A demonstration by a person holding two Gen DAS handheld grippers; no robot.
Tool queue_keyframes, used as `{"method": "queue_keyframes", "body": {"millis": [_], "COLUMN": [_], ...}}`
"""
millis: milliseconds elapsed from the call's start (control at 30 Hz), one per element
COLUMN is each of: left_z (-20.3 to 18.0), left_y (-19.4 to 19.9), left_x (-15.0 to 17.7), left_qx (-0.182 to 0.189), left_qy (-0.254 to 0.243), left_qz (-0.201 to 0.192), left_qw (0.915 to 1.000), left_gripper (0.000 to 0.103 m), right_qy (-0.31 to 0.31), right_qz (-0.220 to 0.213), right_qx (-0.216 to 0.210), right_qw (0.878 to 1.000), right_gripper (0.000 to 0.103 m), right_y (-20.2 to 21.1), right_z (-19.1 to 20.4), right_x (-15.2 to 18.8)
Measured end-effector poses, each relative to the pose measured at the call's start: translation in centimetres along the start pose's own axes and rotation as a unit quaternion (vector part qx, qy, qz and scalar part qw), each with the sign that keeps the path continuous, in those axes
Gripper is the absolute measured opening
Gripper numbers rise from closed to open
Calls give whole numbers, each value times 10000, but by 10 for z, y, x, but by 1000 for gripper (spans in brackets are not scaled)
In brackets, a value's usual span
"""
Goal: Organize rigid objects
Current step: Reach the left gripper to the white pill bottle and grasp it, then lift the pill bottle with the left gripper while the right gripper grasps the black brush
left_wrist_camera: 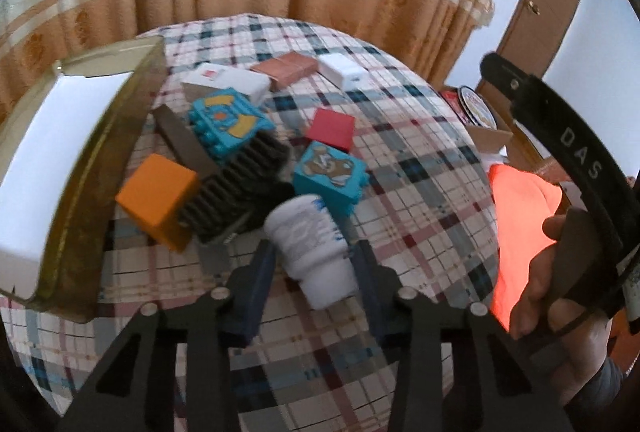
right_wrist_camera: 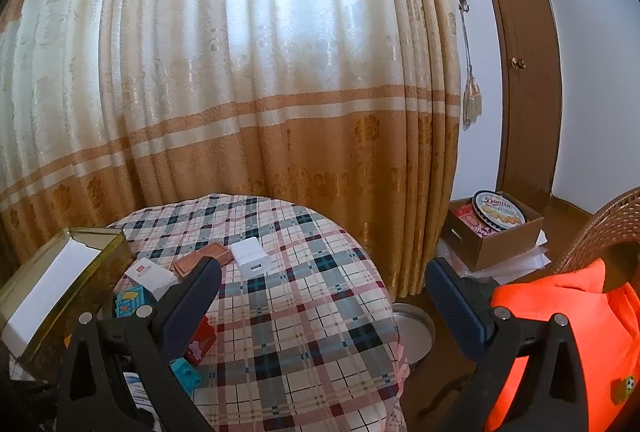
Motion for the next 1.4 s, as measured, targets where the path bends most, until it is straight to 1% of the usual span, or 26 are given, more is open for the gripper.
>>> {"method": "queue_keyframes", "body": {"millis": [100,200,333,700,833,900,933,1033,1100,1200,1300,1400], "left_z": [-2,7,17,20,22,21,21,21,22,27,39,57], "left_y": [-9,-15,-15,-8,5,12,16,25,31,41,56,71], "left_x": [2,2,-2,-7,-12,-13,-13,-12,-13,-17,-25,-34], "left_qx": [58,123,105,343,370,360,351,343,385,407,258,-33], "left_qy": [20,229,329,356,285,164,94,-56,-93,-76,5,75], "left_qz": [135,173,26,-186,-353,-430,-468,-559,-603,-714,-912,-1116], "left_qw": [9999,9995,9994,9986,9983,9983,9982,9978,9974,9966,9955,9937], "left_gripper": [37,37,36,36,36,36,36,35,36,35,35,35], "right_qy": [13,2,-22,46,90,140,189,302,334,395,397,557], "right_qz": [36,75,150,447,531,578,622,803,947,1035,1005,968], "right_qx": [-20,-65,-214,-580,-683,-788,-867,-1072,-1166,-1197,-1370,-1548], "right_qw": [10000,10000,9997,9973,9962,9951,9941,9905,9881,9866,9847,9816], "right_gripper": [103,103,103,101,100,99,98,91,84,81,77,76], "right_y": [-1,-2,-5,-14,-16,-17,-17,-20,-21,-22,-16,-11], "right_z": [2,2,6,20,26,31,36,46,51,54,60,71], "right_x": [2,3,6,19,23,25,27,34,41,47,45,43]}}
Point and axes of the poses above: each gripper's, at about its wrist camera, not at the fingertips, and y roughly against the way its jaws point, z to its left, x to its underside, the point moved 10 cm from there along -y, roughly the way its jaws point, and after that the axes turned 1 degree about y, right-handed, at the moved point
